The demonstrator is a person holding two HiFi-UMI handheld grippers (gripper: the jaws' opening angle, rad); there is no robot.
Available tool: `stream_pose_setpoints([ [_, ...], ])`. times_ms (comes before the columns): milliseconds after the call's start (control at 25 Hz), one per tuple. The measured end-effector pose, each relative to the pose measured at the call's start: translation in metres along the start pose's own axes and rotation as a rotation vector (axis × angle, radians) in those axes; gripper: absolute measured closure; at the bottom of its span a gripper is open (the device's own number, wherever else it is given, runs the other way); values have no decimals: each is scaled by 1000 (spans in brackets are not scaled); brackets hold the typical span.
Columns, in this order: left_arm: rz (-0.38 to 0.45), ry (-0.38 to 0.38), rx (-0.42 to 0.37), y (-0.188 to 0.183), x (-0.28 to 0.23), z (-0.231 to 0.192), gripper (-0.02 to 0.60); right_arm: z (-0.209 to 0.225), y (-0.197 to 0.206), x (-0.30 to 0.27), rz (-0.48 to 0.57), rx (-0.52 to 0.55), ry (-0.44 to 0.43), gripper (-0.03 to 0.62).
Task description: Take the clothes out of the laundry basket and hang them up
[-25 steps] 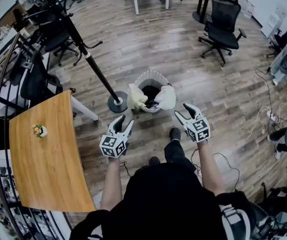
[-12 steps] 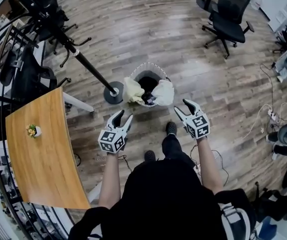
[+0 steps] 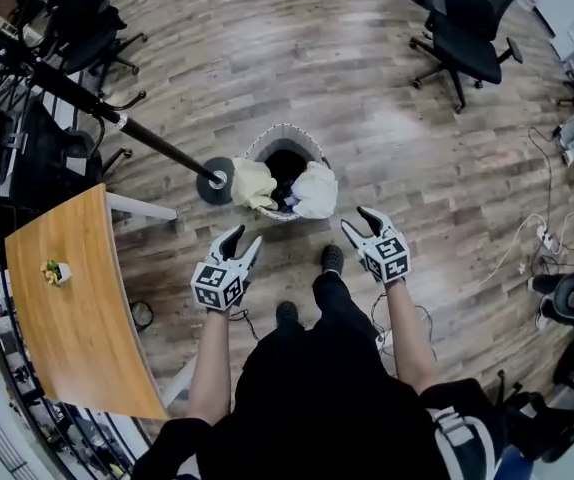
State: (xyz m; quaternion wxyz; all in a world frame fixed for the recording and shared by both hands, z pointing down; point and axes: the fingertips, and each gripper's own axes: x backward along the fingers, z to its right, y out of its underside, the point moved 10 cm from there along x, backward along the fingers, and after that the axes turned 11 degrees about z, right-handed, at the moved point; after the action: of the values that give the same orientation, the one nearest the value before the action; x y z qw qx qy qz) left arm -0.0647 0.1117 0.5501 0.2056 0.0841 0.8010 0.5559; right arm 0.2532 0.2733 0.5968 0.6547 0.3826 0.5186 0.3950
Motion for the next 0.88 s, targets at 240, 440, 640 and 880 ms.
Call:
stream_pose_setpoints([
  [240,-40,8,13,9,-56,11,388,49,14,-10,-39,-30,-8,370],
  [440,-58,0,35,20,-95,12,388,81,18,-34,-78,-20,-41,372],
  [640,-74,-28,55,34,-119,10,388,108,29,-49,-92,-31,-29,372],
  [880,-102,-65,131,61,-148,20,388,136,52,-52,-124,-71,-41,377],
])
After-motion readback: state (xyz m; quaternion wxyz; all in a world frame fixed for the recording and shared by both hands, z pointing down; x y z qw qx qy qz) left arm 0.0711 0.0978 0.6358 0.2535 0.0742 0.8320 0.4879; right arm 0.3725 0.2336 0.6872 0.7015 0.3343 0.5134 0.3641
